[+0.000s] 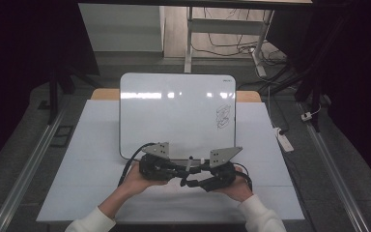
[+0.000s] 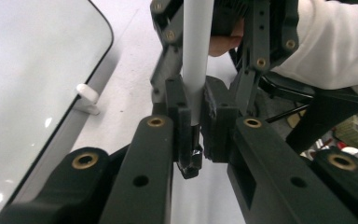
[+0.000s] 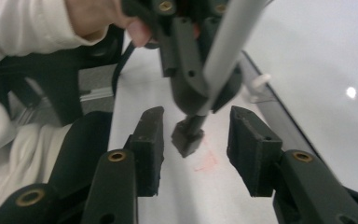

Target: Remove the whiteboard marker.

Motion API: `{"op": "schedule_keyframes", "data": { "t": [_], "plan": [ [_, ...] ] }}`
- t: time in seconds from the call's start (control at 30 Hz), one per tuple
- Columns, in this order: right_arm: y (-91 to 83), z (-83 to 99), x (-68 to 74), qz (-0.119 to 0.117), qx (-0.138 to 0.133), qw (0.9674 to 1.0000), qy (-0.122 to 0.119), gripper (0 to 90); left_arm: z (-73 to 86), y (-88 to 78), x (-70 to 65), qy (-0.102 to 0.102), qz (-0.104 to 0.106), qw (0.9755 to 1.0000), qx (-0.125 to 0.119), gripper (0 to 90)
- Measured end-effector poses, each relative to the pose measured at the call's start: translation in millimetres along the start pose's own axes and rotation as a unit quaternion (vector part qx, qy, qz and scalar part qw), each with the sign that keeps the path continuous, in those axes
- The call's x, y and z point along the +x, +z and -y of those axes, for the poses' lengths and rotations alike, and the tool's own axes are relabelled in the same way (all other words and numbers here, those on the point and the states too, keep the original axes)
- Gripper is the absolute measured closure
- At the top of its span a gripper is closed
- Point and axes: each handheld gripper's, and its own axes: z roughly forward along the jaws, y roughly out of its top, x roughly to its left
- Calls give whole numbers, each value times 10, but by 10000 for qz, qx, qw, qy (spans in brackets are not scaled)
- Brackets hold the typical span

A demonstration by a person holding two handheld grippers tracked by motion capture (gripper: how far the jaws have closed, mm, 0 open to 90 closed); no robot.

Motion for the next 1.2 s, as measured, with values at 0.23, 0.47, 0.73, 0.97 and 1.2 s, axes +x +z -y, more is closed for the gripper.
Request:
{"op": "schedule_keyframes", "data": {
  "t": [0.23,0.47,0.73,0.97,1.2],
  "plan": [
    [70,-1,35,-201,123,9996,-154,669,-1,12,14,-19,274,9996,-67,813],
    [87,2,42,-328,113,9992,-195,720,-11,10,-4,28,346,9993,-119,813],
    [93,13,14,-324,-28,9994,84,746,-4,4,1,38,292,9993,-219,805],
    [110,19,9,-156,-171,9995,207,769,-5,-5,0,-51,188,9992,-352,767],
    [70,25,-6,258,-276,9988,298,770,6,-223,-70,-226,-429,9968,-640,544]
  ]
}}
